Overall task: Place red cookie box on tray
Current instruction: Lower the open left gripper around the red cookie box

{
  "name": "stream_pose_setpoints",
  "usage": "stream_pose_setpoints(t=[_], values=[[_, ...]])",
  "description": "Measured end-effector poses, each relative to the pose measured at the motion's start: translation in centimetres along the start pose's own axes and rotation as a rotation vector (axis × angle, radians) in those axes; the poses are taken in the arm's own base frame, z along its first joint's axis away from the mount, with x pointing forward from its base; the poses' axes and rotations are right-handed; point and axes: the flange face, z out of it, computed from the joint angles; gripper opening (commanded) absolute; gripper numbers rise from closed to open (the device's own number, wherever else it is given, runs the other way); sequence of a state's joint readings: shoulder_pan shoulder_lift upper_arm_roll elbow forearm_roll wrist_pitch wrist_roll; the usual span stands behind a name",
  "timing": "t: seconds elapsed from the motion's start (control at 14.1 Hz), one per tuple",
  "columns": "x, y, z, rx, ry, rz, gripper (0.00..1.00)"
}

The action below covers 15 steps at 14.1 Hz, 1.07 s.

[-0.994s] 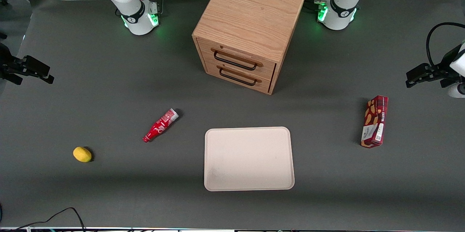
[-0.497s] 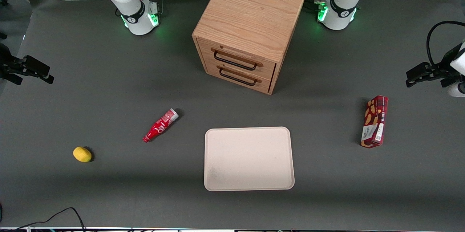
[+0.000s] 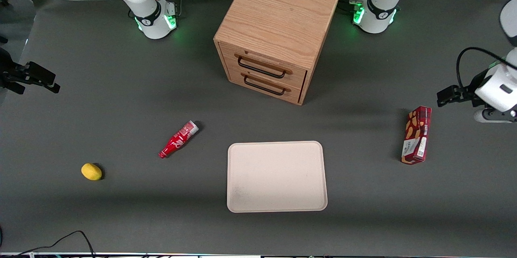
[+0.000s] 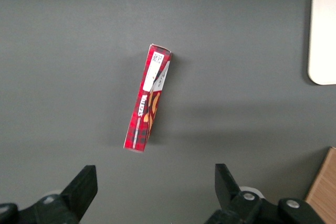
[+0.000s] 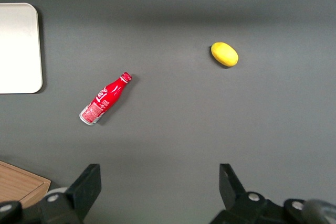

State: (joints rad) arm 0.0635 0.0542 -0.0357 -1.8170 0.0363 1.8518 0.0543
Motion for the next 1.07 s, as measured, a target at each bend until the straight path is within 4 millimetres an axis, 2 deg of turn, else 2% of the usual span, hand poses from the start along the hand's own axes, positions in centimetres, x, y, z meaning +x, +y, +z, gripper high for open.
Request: stream_pose_setpoints(t=[0.14, 0.5, 0.78, 1.07], values=[[-0.1, -0.2, 3.6, 0.001, 0.023, 0.034, 1.0], [-0.6, -1.8, 11.1, 0.005, 0.073, 0.113, 1.0], [0.4, -3.9, 17.1, 0.004, 0.078, 0.177, 1.0], [1.1, -3.7, 21.4, -0.003, 0.072, 0.201, 1.0]])
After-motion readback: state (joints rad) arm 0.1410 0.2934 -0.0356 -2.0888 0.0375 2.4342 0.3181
